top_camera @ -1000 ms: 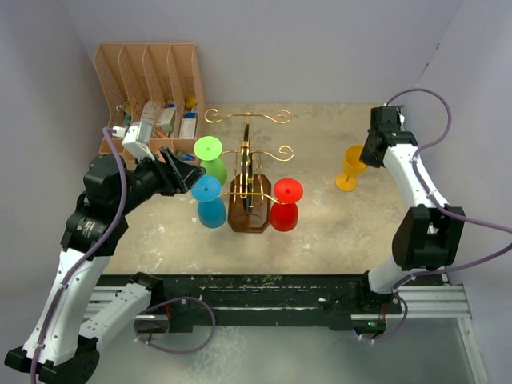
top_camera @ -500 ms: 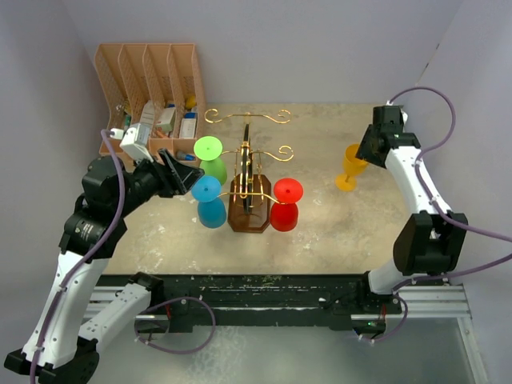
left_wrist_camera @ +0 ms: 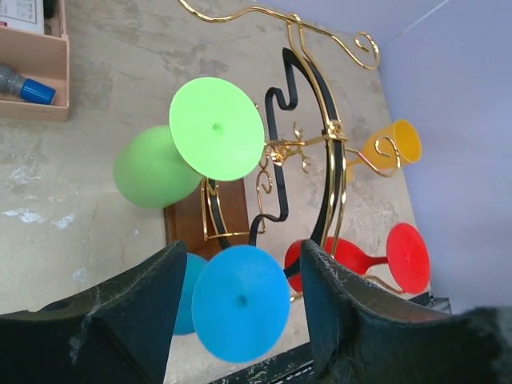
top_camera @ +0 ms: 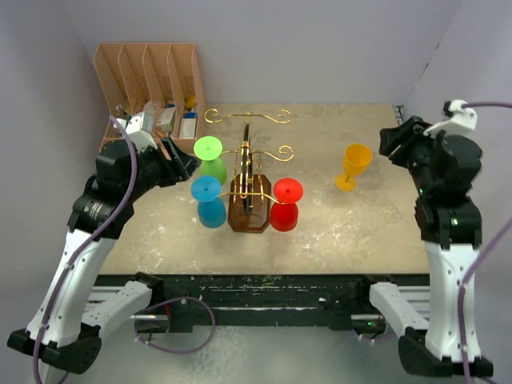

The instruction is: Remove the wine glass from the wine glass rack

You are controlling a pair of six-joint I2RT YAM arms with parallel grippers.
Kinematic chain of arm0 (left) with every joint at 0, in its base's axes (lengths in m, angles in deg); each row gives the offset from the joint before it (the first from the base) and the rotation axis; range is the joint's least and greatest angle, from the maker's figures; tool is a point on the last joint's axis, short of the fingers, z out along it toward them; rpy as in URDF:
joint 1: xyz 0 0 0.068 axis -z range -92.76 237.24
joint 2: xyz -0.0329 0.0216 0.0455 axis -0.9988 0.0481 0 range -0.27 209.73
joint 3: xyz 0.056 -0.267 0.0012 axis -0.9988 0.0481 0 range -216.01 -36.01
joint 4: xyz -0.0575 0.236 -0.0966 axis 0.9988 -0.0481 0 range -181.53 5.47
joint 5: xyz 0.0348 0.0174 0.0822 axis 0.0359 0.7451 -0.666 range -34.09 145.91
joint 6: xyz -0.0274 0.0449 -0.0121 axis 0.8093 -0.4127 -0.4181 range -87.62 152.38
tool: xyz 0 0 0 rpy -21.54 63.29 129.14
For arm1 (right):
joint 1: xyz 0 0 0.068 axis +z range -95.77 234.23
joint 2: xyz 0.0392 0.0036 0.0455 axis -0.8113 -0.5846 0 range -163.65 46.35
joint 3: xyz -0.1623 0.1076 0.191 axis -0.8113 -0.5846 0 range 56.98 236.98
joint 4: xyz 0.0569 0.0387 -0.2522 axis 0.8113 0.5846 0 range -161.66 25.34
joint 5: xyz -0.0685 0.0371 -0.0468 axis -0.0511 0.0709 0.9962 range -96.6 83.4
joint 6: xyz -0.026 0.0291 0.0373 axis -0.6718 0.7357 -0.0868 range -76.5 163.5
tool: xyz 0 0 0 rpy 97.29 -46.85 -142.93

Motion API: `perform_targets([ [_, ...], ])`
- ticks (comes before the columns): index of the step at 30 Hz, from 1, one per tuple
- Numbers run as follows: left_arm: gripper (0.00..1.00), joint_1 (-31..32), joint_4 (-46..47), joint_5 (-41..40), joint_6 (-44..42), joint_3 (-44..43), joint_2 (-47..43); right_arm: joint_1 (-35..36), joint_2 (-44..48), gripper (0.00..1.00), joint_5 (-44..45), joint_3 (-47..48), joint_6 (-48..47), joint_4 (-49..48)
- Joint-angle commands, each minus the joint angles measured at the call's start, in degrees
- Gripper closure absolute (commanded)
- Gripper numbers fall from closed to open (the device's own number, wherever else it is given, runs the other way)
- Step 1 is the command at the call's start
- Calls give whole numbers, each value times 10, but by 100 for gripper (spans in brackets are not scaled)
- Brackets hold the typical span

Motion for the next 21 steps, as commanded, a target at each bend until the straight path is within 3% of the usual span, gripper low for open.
perform_targets([
  [1, 39, -10, 0, -22, 7, -51, 71, 0, 15, 48, -108, 19, -14, 2],
  [9, 42, -159, 55, 171, 44, -53, 141, 0, 35, 54, -185, -5, -20, -4],
  [13, 42, -177, 78, 205, 60, -37, 138, 0, 32, 56, -215, 3, -27, -1],
  [18, 44, -194, 202, 293, 135, 38, 137, 1, 30, 57, -252, 9, -27, -3],
  [21, 47, -195, 227, 306, 147, 55, 157, 0, 32, 57, -254, 12, -28, 1],
])
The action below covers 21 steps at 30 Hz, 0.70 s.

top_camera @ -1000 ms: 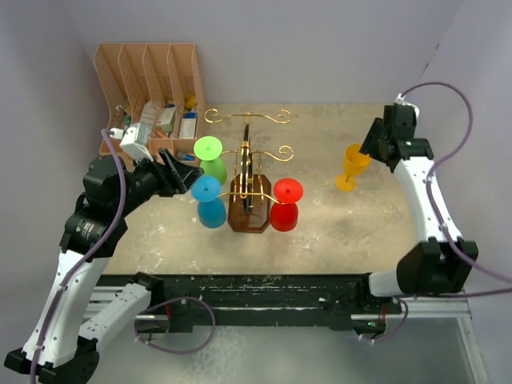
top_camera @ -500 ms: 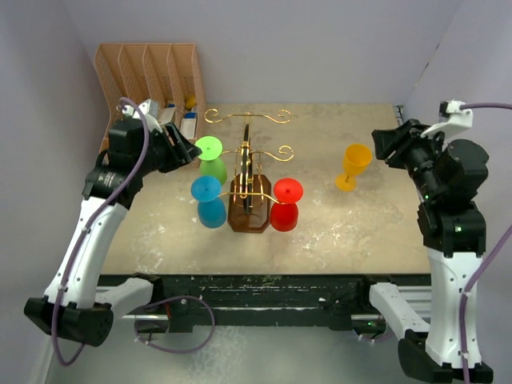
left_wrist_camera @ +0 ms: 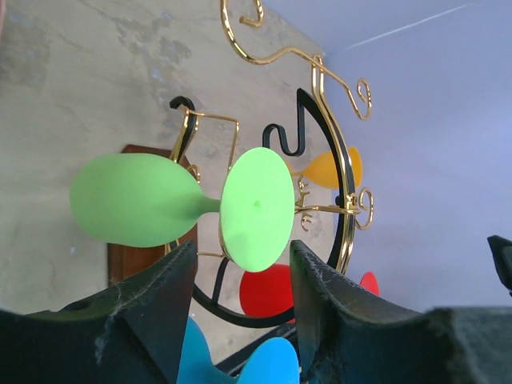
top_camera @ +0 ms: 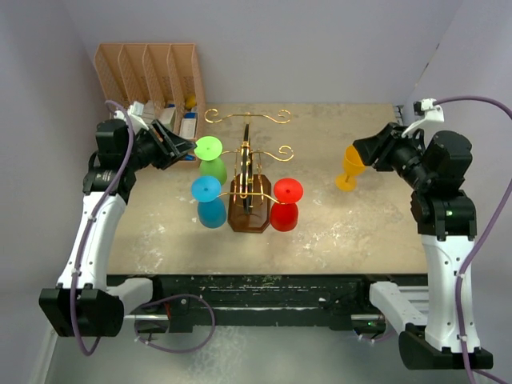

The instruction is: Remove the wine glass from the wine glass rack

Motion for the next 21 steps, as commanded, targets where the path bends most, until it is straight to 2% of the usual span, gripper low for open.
perform_targets([
  [1, 47, -7, 91, 64, 43, 25, 22, 0, 8, 57, -34, 19, -10, -12],
  [6, 49, -7, 136, 91, 68, 40, 34, 0, 12, 57, -32, 14, -10, -13],
  [21, 51, -7, 166, 101, 85, 51, 40, 1, 11, 58, -29, 15, -7, -14],
])
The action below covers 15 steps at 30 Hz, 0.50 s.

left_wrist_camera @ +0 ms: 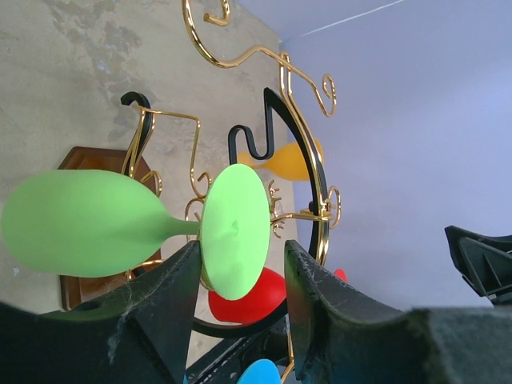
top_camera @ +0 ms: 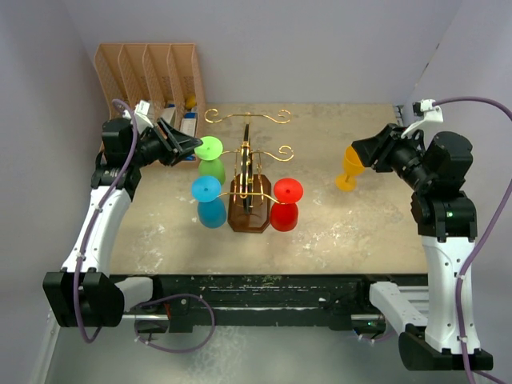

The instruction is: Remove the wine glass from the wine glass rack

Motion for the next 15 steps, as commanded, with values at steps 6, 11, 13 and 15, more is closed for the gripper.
perform_targets([
  [6, 52, -5, 56, 28, 26, 13, -1, 1, 7, 58, -5, 11, -4, -16],
  [11, 53, -5, 63, 36, 33, 18, 6, 0, 9, 58, -2, 10, -4, -18],
  [13, 54, -5, 80, 43, 45, 26, 7, 0, 9, 58, -1, 9, -4, -18],
  [15, 55, -5, 99, 50, 59, 37, 6, 0, 10, 58, 0, 8, -4, -17],
])
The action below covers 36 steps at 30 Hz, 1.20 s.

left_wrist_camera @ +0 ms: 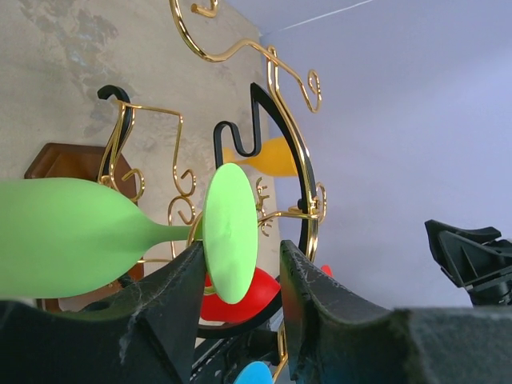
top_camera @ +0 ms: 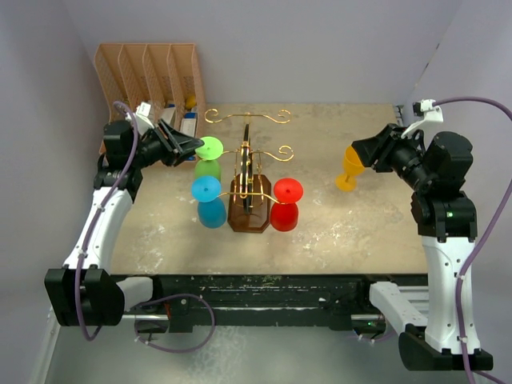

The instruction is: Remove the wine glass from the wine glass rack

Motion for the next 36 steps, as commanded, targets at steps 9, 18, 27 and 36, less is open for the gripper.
perform_targets([
  [9, 58, -2, 78, 43, 41, 20, 6, 0, 10, 58, 1, 3, -3, -20],
  [18, 61, -2, 73, 49, 39, 16, 18, 0, 14, 58, 0, 1, -1, -22],
  [27, 91, -3, 63, 58, 29, 8, 21, 1, 17, 58, 1, -3, 5, -28],
  [36, 100, -2, 57, 61, 46, 7, 14, 0, 22, 58, 5, -6, 7, -28],
])
